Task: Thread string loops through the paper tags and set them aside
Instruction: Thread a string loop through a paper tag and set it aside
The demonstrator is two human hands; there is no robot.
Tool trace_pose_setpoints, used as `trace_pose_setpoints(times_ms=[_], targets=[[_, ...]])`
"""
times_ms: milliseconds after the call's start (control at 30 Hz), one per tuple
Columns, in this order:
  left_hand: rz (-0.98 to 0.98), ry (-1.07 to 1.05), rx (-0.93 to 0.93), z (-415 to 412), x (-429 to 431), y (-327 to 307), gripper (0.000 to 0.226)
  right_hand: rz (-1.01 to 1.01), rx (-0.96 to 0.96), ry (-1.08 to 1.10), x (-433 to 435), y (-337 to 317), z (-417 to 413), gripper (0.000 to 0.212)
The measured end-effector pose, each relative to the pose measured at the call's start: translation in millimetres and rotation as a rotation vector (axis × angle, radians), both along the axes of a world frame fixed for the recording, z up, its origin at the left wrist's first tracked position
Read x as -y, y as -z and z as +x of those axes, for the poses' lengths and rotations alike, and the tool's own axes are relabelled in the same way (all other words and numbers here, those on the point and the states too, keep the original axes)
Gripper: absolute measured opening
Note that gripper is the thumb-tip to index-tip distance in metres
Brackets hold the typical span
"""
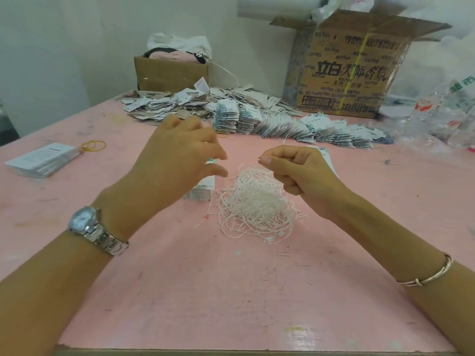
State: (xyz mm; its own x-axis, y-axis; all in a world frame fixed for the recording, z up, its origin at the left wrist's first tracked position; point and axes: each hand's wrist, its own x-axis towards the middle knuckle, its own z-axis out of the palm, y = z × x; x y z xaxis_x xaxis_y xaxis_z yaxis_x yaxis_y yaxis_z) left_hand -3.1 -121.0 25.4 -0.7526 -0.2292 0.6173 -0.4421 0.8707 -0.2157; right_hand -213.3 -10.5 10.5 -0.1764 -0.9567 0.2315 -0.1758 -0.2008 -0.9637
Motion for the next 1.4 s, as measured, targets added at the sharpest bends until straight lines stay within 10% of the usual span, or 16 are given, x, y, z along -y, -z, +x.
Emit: trace_pose_setpoints(times_ms=[200,500,1000,1400], targets=[[0.063,-0.275,0.394,5.6,18.3,7.8,0.070,0.029,-0.008,-0.006,2.4,4.4,-1.7,0.015],[0.081,-0.300,0.466,3.9,18.7,7.7,0.046,0.057,-0.022,0.000,3.7,7.6,-1.8,0.018],[-0.170,0.031,-0.262,6.0,3.2,-2.7,0.024,0.106,-0.065,0.061,4.9,11.5,3.0,0.013],[-0.489,0.375,-0.176,-19.1,-17.8,23.7,0.022,0.092,0.051,0.100,5.4,13.3,-2.7,0.010]])
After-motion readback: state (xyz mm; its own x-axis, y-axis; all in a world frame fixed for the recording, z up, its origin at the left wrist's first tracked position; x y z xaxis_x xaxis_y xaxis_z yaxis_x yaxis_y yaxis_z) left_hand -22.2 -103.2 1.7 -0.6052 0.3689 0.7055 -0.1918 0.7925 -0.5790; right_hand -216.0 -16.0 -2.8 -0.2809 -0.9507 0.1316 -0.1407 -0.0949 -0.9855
